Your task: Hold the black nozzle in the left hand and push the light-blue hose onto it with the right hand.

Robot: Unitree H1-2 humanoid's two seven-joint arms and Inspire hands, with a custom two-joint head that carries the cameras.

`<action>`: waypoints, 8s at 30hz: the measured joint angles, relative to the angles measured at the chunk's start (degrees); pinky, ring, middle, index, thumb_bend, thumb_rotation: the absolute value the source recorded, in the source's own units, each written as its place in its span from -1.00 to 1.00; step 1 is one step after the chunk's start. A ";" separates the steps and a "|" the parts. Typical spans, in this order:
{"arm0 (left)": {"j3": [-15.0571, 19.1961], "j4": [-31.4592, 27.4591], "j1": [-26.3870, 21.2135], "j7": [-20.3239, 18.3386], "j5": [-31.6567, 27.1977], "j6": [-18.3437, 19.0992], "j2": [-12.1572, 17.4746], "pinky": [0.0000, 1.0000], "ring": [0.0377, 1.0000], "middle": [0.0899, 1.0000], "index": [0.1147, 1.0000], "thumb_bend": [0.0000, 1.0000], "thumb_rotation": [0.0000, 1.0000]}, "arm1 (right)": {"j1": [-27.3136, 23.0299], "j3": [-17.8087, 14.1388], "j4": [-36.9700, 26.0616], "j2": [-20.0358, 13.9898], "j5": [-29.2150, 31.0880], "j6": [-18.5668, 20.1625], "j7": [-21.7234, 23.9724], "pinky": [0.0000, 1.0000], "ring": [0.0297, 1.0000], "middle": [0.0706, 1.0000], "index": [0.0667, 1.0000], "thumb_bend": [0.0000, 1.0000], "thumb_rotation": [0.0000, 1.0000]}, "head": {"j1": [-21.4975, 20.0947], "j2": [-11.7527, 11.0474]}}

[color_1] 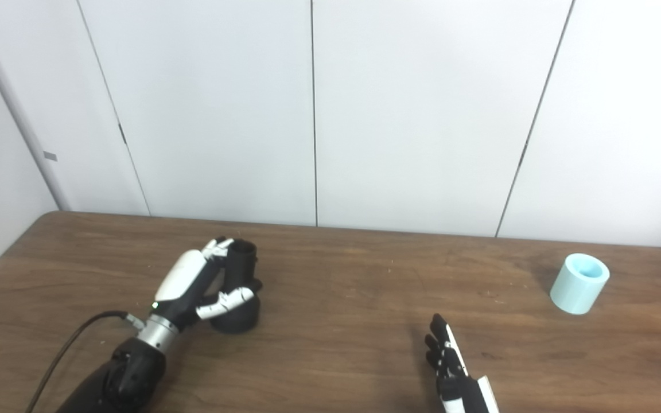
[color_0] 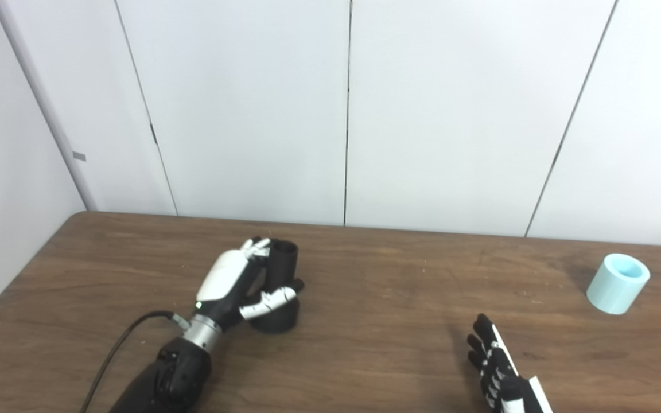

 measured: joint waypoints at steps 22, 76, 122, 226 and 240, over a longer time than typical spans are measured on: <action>-1.34 -2.11 -0.07 0.06 2.43 1.87 -7.07 1.00 0.82 0.44 -0.50 -0.09 0.67 | 0.09 0.54 0.01 0.33 -0.12 0.76 -0.07 0.98 0.99 1.00 1.00 0.54 1.00 | -1.58 0.88; -5.65 -6.86 1.62 -8.87 3.43 0.28 -9.75 1.00 0.81 0.43 -0.47 -0.09 0.51 | -0.19 2.85 -1.71 0.60 -3.09 4.26 -4.98 0.86 0.91 0.97 1.00 0.48 1.00 | -6.50 4.13; -6.22 -6.27 1.49 -9.24 3.63 -0.07 -11.40 1.00 0.81 0.43 -0.49 -0.08 0.55 | -24.88 -7.09 -8.52 -31.44 -25.15 15.83 3.94 0.79 0.65 0.62 0.53 0.50 0.01 | -7.91 3.34; -6.23 -5.10 0.73 -8.78 4.39 -0.12 -12.35 1.00 0.80 0.44 -0.49 -0.06 0.55 | -45.99 10.12 32.82 -38.45 -43.47 17.06 18.77 -0.67 -0.52 -0.36 -0.11 0.04 -0.73 | -7.29 3.69; -6.23 -5.10 0.73 -8.78 4.39 -0.12 -12.36 1.00 0.80 0.44 -0.49 -0.06 0.55 | -45.99 10.38 16.71 -37.29 -40.97 13.82 21.61 -0.58 -0.50 -0.36 -0.10 0.02 -0.72 | -6.59 3.69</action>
